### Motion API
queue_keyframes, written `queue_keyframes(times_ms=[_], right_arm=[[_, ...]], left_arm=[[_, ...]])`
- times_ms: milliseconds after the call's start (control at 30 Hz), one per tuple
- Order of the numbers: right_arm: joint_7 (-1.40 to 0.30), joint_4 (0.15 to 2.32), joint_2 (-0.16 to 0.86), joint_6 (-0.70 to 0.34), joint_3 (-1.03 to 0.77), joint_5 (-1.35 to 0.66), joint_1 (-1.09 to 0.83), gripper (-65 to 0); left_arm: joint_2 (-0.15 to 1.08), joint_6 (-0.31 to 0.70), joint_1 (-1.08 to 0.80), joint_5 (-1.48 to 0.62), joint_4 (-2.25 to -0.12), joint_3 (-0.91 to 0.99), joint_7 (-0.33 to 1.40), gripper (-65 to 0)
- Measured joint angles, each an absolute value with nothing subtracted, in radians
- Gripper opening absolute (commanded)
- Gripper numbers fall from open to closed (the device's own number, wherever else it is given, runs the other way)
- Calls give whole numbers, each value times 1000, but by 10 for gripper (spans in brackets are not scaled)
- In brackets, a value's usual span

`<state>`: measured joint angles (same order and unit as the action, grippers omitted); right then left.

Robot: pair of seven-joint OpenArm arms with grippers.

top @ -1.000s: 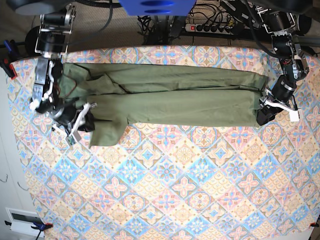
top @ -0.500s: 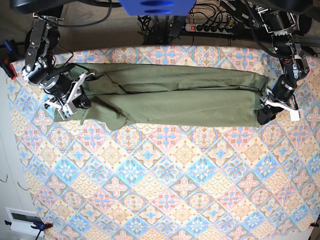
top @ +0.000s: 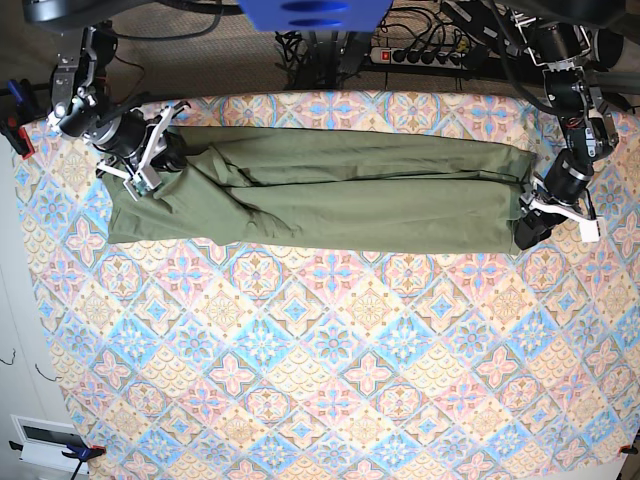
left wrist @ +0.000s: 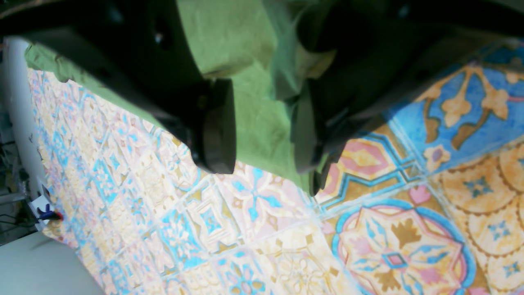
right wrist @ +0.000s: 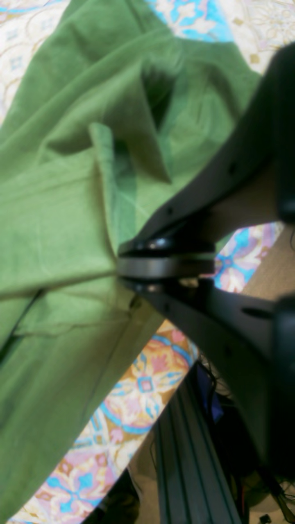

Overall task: Layout the t-shirt on the table in an organized manner, then fold the t-shirt properly
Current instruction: 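Release with the right gripper and tuck the loose sleeve under the fold, then grasp the folded shirt ends with both grippers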

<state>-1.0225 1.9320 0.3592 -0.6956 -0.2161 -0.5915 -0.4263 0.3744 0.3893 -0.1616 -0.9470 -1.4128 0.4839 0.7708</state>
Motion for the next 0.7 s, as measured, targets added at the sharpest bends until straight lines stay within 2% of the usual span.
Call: queue_keyframes(times_ms=[233,300,433,700], right_arm=[[-1063,1931,356,-696,-265,-498,-425,-451],[-1060,1931,355,-696,-324,-497,-424,-425],[-1066,1931,359,-695,-385,-486,-427,-414],[-1061,1931,352,-699,-381,-522,-424,-413]], left_arm=[[400,392,-164,-947,-1413,472,788,-406],[429,392,-163,-947,-1411,473,850,-375],[491,392,-137,-942,-1345,474,1008,-304],[585,393,-109,-944,-1288,430,1098,-293]])
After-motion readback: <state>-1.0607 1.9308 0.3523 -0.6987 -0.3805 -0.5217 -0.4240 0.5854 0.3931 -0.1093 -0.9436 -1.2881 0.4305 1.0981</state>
